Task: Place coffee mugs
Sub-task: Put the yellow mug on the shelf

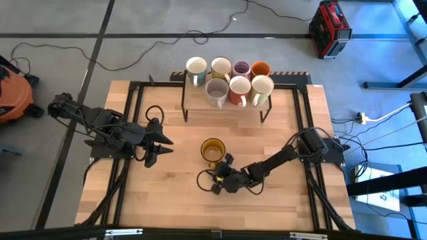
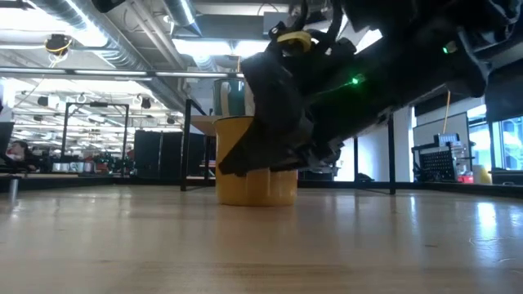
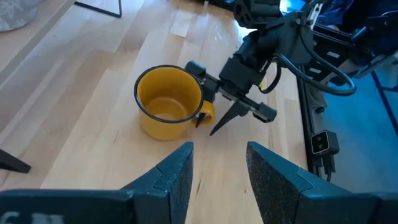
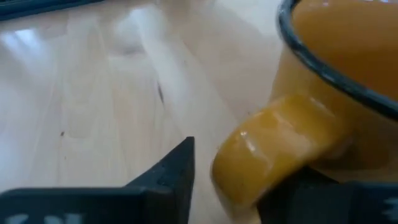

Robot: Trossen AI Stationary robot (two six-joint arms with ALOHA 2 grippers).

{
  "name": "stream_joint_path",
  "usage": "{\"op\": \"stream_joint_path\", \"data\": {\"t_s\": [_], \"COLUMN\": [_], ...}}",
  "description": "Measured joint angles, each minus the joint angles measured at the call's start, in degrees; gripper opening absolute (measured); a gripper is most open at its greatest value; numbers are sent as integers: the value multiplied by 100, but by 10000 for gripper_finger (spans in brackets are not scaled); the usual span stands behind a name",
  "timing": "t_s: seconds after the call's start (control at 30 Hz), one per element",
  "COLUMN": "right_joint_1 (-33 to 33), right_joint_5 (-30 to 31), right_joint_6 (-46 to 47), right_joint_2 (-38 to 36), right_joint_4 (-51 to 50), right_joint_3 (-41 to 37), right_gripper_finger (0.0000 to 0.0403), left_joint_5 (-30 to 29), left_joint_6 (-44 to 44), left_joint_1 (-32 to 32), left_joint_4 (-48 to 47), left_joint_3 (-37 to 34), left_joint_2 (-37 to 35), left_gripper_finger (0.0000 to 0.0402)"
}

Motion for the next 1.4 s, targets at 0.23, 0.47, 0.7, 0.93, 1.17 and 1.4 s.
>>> {"op": "stream_joint_path", "data": {"t_s": [0.23, 0.47, 0.7, 0.93, 1.17, 1.4], "right_joint_1": [98, 44, -312, -941, -1565, -2135], "right_joint_5": [-59, -482, -1088, -1661, -2072, -2504], "right_joint_6": [-679, -1599, -2266, -2784, -3083, -3220], "right_joint_2": [-4, -134, -568, -732, -732, -730], "right_joint_4": [17, -105, -2, 29, 29, 48], "right_joint_3": [13, 118, 441, 915, 1313, 1480], "right_gripper_finger": [32, 28, 23, 23, 22, 22], "left_joint_5": [0, 0, 45, 13, -157, -176], "left_joint_6": [1, 36, 38, 38, 44, 194], "left_joint_1": [0, 0, 0, 0, 0, 0], "left_joint_4": [0, -2, -22, -11, -17, -18], "left_joint_3": [0, 0, 0, 0, 0, 0], "left_joint_2": [0, 0, -37, -480, -893, -979], "left_gripper_finger": [144, 144, 144, 144, 144, 144]}}
